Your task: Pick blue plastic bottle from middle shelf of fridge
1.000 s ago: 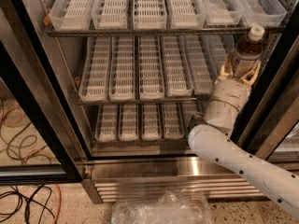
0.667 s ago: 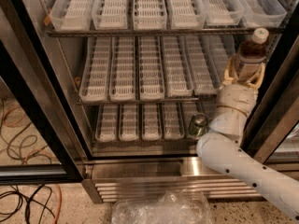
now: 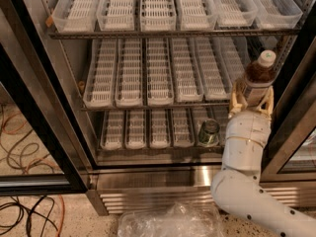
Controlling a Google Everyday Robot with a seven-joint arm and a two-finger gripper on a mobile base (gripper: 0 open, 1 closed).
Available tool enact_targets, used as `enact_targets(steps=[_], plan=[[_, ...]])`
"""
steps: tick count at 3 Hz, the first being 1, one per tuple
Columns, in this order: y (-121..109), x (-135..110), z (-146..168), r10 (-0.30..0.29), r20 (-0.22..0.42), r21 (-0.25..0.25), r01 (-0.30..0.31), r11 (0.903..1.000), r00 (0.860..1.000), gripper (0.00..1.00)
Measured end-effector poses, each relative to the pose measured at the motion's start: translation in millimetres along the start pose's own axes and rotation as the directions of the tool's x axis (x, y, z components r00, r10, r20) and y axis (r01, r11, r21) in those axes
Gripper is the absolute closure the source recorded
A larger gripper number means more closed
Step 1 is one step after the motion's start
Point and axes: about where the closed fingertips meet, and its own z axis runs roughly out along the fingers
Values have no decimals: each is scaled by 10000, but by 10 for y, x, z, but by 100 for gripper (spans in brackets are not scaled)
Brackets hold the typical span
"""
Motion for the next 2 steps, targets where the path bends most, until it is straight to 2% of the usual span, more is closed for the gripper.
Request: enact_targets(steps=[1, 2], plan=[[39, 3, -360, 41, -345, -1153, -81, 9933, 9994, 100], [172, 8, -698, 173, -478, -2715, -296, 9620, 9987, 100]])
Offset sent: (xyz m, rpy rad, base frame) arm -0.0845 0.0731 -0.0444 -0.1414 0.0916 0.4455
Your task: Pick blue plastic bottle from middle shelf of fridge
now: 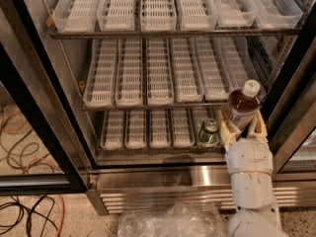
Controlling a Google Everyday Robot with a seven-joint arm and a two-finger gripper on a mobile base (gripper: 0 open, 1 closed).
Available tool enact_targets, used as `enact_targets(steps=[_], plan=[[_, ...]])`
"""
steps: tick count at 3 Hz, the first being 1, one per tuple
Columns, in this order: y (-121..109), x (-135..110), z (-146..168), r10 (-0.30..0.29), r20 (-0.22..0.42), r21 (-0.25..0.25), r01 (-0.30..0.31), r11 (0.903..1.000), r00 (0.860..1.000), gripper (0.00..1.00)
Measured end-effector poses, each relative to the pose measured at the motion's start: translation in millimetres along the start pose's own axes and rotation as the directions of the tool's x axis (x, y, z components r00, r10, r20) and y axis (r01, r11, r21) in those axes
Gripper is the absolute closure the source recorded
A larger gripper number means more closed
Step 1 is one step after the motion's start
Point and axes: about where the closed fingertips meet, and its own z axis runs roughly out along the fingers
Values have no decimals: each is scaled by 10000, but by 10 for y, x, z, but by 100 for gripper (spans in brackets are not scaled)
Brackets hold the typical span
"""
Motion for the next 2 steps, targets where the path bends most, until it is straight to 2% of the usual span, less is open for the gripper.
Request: enact_targets(steps=[1, 2], plan=[[177, -50, -182, -102, 168, -1092, 119, 9939, 9998, 100], [209, -95, -152, -114, 331, -1146, 151, 9933, 9994, 100]])
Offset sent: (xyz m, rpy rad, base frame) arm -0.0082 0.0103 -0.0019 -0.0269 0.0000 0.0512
